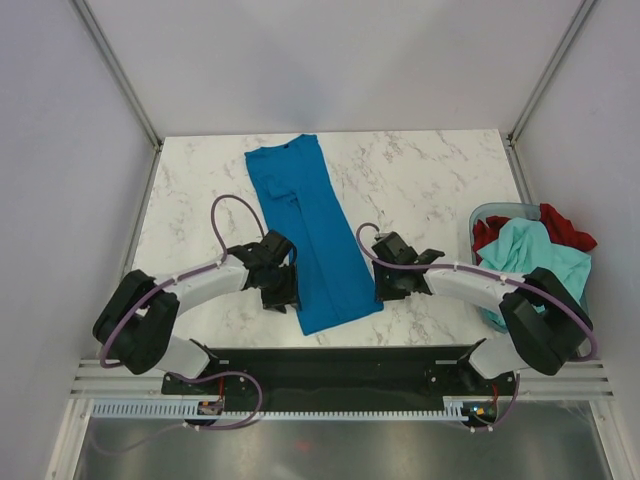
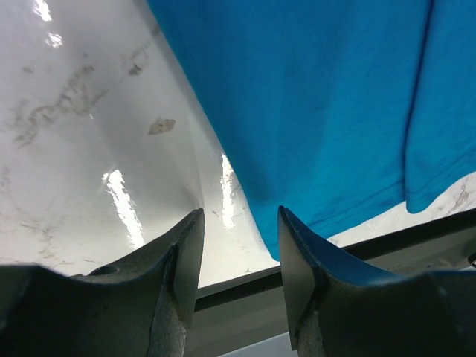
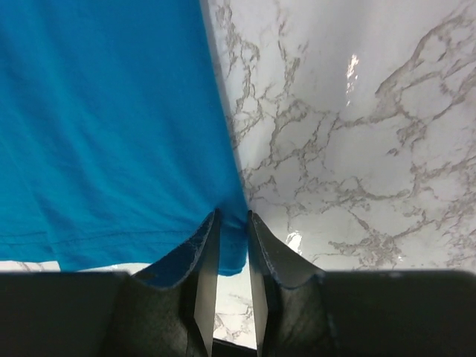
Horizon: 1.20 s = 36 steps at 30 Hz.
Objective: Fold and stack the t-shirts
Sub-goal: Fold the tshirt
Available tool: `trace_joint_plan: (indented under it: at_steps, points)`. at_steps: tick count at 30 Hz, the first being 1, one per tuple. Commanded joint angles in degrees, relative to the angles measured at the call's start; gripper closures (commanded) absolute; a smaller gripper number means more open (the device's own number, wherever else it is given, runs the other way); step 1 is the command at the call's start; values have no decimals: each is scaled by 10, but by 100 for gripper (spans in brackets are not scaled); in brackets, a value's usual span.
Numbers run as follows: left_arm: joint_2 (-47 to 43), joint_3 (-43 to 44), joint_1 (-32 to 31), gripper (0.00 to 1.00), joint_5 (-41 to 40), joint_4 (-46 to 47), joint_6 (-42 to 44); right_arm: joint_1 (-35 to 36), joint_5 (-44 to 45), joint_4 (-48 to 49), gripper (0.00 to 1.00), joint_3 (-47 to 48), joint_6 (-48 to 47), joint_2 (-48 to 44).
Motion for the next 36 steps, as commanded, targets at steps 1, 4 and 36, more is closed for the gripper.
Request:
trace_joint_plan:
  at_steps: [1, 4, 36]
  points:
    - [-15, -6, -22, 48, -19, 25, -32, -1, -6, 19, 71, -22, 12, -20]
    - [-2, -10, -31, 48, -19, 25, -32, 0, 0, 20, 76, -31, 18, -29]
    - [-164, -48, -33, 50, -19, 9, -141, 67, 55, -54, 64, 12, 56, -105]
